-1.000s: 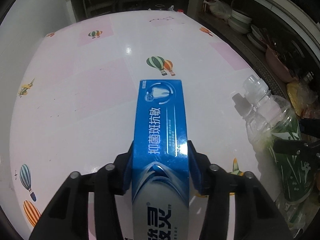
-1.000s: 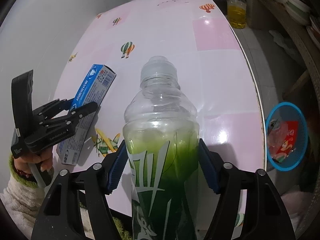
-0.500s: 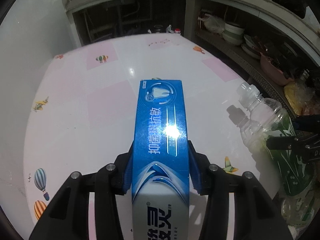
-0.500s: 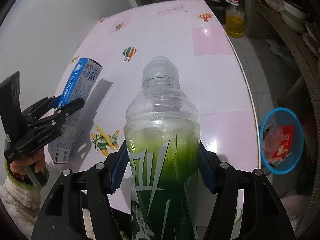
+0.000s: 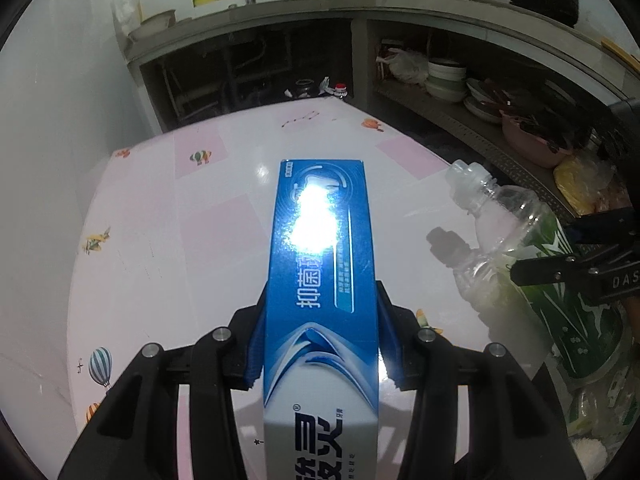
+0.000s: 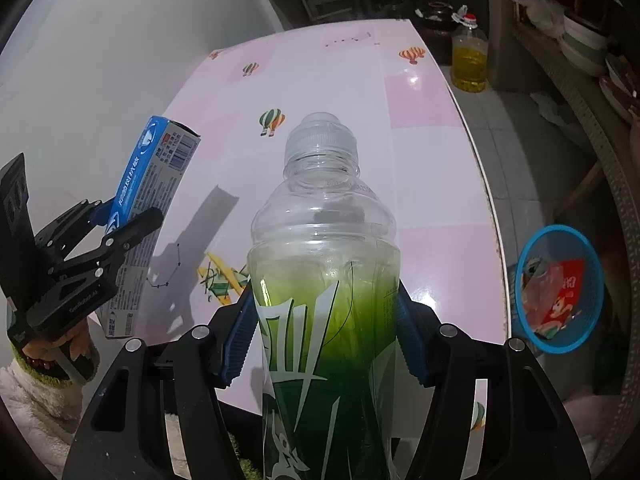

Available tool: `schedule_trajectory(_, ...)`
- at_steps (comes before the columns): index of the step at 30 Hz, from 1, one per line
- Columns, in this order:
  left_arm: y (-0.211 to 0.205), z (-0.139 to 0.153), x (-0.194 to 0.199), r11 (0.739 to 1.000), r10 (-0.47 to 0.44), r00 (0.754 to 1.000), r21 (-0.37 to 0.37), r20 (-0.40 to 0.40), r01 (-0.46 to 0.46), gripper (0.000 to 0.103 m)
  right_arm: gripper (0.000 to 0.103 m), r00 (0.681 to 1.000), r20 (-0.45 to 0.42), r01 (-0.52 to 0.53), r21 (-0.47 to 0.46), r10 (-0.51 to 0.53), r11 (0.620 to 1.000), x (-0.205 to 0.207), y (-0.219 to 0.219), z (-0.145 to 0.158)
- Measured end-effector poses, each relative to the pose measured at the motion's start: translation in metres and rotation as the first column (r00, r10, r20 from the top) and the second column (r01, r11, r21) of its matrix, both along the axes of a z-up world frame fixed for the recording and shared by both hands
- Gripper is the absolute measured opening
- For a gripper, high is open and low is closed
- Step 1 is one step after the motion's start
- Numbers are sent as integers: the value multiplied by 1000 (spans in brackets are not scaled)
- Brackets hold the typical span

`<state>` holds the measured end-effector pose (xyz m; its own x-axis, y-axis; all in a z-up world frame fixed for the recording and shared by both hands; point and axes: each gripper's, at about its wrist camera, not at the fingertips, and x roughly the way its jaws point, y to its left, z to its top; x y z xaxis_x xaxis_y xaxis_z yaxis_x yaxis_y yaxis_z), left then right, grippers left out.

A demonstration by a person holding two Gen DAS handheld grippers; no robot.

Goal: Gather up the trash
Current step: 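Carry the green bottle and toothpaste box to the wastebasket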

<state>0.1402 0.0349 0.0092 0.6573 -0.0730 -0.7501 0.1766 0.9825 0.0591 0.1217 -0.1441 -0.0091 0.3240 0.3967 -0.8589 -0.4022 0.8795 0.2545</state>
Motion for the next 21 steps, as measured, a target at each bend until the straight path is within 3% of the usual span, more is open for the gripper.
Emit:
schedule_trajectory(14,-20,9,-10,998,-37,998,50,48,34,45,59,999,22,24,50,-25,998,-1,-22,5)
schedule_trajectory(21,-40,23,2,996,-85,995,-31,46,87,45,59,989,65,127,115,-135,985,-6,-71,21)
